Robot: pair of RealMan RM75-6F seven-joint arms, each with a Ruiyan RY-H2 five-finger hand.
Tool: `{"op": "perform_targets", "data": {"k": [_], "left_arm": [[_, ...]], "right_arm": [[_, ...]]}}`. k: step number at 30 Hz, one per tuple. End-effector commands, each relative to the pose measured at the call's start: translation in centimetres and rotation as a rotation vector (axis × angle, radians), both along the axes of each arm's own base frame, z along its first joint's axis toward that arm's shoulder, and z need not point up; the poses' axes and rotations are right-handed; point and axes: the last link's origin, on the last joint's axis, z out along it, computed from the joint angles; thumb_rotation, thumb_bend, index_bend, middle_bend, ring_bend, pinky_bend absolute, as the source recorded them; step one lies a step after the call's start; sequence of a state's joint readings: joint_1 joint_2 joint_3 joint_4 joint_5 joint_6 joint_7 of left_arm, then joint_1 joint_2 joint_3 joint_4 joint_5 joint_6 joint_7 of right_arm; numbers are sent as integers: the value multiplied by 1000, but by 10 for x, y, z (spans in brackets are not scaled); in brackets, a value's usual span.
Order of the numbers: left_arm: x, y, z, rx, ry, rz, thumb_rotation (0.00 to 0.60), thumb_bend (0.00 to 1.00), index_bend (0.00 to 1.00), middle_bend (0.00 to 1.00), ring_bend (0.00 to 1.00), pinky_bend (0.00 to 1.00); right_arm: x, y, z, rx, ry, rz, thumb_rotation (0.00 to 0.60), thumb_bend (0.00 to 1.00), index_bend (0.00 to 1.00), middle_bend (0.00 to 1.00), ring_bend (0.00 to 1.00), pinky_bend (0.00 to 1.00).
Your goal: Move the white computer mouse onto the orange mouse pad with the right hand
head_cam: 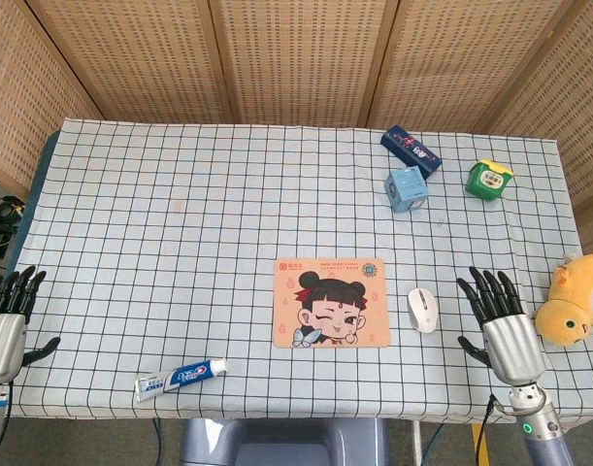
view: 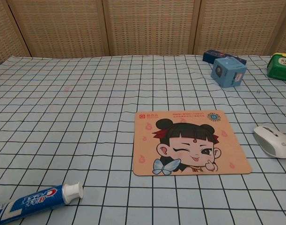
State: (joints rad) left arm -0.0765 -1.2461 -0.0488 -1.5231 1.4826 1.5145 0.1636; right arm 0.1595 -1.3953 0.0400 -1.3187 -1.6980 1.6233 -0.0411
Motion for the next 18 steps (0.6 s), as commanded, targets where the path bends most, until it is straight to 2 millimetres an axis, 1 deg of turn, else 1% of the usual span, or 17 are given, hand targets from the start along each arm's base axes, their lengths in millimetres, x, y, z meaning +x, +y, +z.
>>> {"op": "perform_targets", "data": {"k": [1,9,14,17,18], "left_arm": [[0,0,-1,-3,2,2,600,0,0,0,0,0],[0,-1,0,6,-1,-2,600,0,0,0,0,0],[-1,0,1,10,-3,2,600,0,0,0,0,0],[-1,1,2,13,-6,1,600,0,0,0,0,0],[1,1,2,17,-15,-9,600,0,0,0,0,0]], "right_arm": [[-1,-1,-1,4,-1,-10,600,137,111,0,0,0],[0,-1,-1,14,-11,-16,600,137,110,0,0,0],[7,-6,0,16,-44,-15,600,137,104,0,0,0],[17,-11,-1,32,-68,-15,600,136,102,0,0,0],[30,-19,-3,52,-91,-7,600,135,102,0,0,0]]}}
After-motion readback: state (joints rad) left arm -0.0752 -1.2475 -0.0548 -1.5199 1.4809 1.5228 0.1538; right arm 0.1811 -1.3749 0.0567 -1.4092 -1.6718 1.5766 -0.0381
